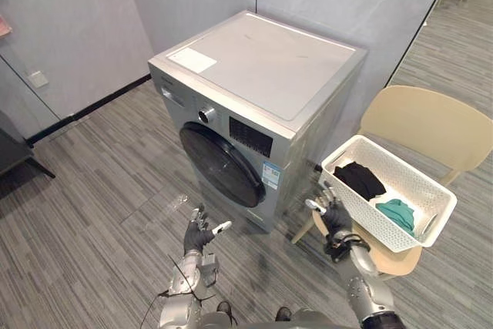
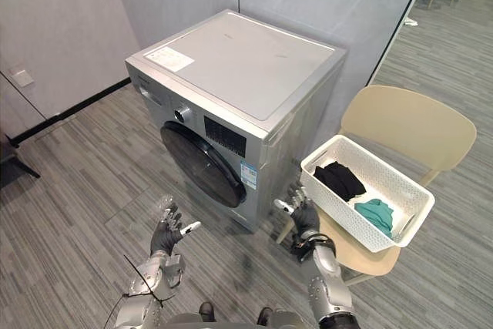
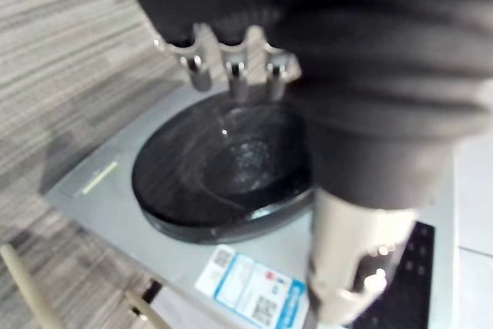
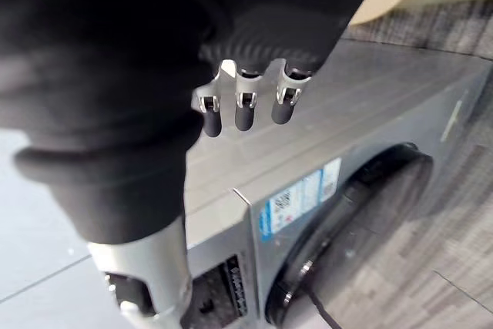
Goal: Pick up the laundry basket with both hands and put the clothes into the washing machine.
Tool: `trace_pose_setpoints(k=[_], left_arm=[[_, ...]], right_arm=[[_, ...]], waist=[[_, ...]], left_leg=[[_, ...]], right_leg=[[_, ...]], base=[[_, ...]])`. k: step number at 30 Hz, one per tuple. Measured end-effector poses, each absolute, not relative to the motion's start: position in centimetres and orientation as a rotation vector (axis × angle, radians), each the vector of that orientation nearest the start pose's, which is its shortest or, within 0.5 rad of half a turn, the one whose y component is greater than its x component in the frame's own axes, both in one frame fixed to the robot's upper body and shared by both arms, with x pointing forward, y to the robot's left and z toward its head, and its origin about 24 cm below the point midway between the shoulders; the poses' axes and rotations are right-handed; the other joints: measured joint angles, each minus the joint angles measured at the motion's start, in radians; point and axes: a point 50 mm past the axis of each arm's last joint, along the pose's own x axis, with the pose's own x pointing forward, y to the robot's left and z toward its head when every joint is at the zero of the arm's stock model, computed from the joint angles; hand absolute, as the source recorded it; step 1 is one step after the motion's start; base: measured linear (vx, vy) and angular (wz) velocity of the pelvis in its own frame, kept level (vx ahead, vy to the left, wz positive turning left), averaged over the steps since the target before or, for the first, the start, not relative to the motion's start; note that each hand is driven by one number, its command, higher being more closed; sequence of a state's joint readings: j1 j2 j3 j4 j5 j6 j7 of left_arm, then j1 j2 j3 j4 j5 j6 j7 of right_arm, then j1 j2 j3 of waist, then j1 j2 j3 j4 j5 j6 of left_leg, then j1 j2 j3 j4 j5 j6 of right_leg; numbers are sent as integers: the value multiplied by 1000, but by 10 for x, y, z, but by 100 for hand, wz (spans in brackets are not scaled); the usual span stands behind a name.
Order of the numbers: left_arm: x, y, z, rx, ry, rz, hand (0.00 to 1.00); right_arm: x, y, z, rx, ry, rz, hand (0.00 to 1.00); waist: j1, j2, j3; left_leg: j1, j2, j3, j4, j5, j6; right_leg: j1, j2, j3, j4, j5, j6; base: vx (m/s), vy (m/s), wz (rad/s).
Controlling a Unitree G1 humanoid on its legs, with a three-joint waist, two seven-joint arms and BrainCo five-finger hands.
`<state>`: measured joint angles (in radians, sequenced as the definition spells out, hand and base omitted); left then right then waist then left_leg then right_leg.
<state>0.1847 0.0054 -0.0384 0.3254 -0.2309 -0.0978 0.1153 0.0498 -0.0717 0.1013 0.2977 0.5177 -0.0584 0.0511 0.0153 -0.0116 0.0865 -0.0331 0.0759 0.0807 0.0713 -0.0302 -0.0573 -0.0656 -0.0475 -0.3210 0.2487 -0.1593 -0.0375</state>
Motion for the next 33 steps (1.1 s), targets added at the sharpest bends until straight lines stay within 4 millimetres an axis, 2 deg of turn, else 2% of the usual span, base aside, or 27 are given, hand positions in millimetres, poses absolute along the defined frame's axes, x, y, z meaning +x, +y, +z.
trace_pose_setpoints(k=[3, 7, 8, 10, 12, 15, 18, 21, 23, 25, 28, 31, 33], left_arm=[[172, 161, -78, -192, 493, 201, 0], [151, 170, -101, -145, 622, 206, 0], [142, 177, -109, -121, 671, 225, 0], [136, 183, -114, -110, 710, 249, 0], [132, 188, -117, -107, 732, 268, 0], [123, 191, -120, -105, 760, 285, 0], [125, 190, -120, -106, 757, 281, 0], [130, 189, -118, -110, 742, 279, 0], [141, 186, -113, -122, 702, 273, 0], [147, 186, -107, -122, 664, 273, 0], [153, 187, -103, -123, 639, 288, 0], [153, 187, -104, -123, 644, 293, 0], [151, 186, -106, -121, 657, 307, 0]], right_arm=[[229, -137, -46, 365, 376, 82, 0], [250, -121, -48, 200, 414, 193, 0], [257, -114, -46, 172, 415, 226, 0], [264, -106, -43, 154, 419, 257, 0], [270, -99, -42, 142, 423, 282, 0], [283, -88, -34, 137, 412, 304, 0], [301, -85, -16, 107, 357, 306, 0], [319, -89, 0, 102, 311, 264, 0], [340, -102, 26, 91, 238, 195, 0], [353, -116, 44, 91, 185, 127, 0], [360, -136, 64, 74, 107, 33, 0], [362, -142, 82, 56, 31, 0, 0], [361, -143, 79, 52, 37, -13, 0]], waist=[[3, 18, -11], [8, 38, -10], [29, 41, -6], [35, 43, 12], [59, 48, 35], [66, 57, 66], [84, 56, 112], [84, 57, 140], [90, 61, 175], [99, 61, 191], [105, 60, 221], [103, 56, 229], [103, 56, 231]], left_leg=[[7, 4, -8, -16, 6, 2], [-4, -6, -27, -71, 47, 13], [-26, -8, -34, -71, 52, 13], [-35, -15, -56, -71, 63, 18], [-43, -22, -65, -71, 67, 20], [-63, -28, -75, -71, 70, 21], [-88, -32, -72, -57, 74, 20], [-120, -38, -67, -36, 81, 28], [-150, -43, -53, -28, 80, 28], [-165, -46, -45, -28, 72, 30], [-168, -45, -6, -15, 58, 49], [-187, -48, 16, -11, 58, 50], [-188, -50, 22, 1, 61, 53]], right_leg=[[41, 14, -17, -71, 30, 5], [37, 10, -41, -121, 64, 14], [26, 9, -52, -131, 75, 17], [26, 2, -74, -134, 78, 18], [25, -4, -85, -132, 79, 20], [8, -11, -94, -128, 83, 25], [-25, -20, -93, -109, 86, 25], [-56, -32, -91, -87, 86, 26], [-89, -48, -88, -53, 81, 29], [-114, -60, -88, -24, 73, 29], [-122, -76, -89, 6, 60, 35], [-153, -89, -78, 27, 54, 38], [-154, -91, -73, 28, 54, 38]], base=[[9, 5, 15], [-18, 39, 19], [-33, 32, 19], [-19, 26, 32], [-30, 29, 26], [-36, 32, 10], [-10, 10, -2], [-16, 21, -2], [-99, 32, -5], [-84, 28, 0], [-33, 13, 3], [26, 20, -7], [73, 21, -7]])
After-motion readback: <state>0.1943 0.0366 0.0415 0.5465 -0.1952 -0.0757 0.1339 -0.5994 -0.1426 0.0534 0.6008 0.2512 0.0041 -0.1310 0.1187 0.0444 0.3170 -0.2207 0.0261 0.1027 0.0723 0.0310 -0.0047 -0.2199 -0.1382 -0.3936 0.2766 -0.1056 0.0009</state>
